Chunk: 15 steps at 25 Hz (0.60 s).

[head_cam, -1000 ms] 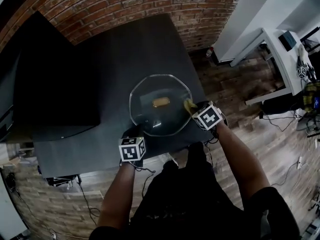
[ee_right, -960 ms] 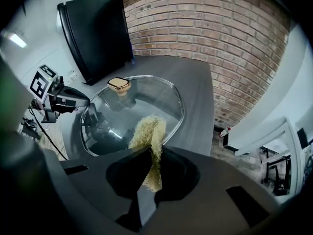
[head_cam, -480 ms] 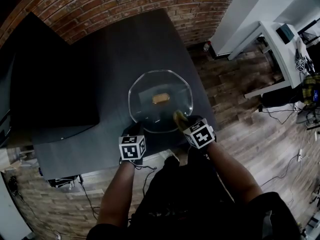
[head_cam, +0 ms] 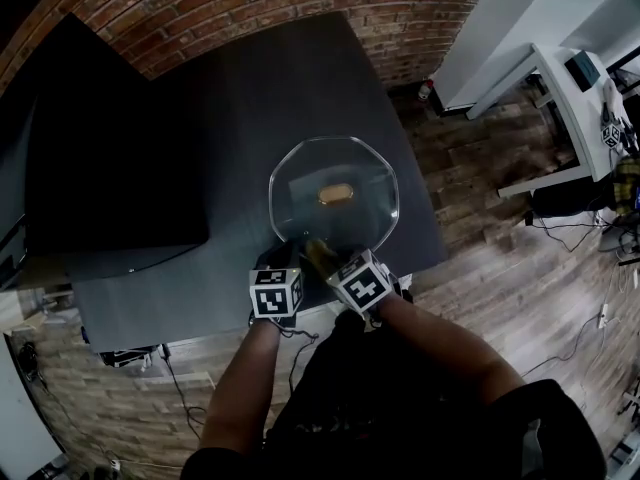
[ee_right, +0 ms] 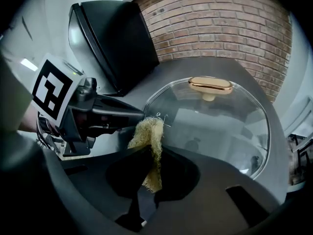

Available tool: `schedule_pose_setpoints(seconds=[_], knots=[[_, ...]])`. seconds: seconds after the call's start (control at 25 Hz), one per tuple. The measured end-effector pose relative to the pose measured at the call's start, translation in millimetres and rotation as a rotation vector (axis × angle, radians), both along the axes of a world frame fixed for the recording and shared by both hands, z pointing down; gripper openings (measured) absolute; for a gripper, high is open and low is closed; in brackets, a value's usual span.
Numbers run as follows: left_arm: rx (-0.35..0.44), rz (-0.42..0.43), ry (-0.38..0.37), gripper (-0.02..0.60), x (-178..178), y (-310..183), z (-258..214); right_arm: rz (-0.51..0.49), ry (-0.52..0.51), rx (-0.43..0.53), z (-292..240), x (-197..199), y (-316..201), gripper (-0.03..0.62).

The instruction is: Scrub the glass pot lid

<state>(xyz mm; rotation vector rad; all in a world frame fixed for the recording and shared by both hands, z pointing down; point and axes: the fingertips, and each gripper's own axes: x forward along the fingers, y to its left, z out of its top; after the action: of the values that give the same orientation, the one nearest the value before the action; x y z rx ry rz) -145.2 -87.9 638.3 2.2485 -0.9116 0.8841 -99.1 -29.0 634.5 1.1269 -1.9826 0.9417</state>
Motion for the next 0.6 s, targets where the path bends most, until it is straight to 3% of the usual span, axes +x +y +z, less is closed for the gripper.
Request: schedule_pose_setpoints(seconds=[0.6], knots=[[-0.028, -0.006, -0.001, 0.034, -4, -1, 2, -0.027, -0.028, -0.033, 1, -16, -4, 0.048]])
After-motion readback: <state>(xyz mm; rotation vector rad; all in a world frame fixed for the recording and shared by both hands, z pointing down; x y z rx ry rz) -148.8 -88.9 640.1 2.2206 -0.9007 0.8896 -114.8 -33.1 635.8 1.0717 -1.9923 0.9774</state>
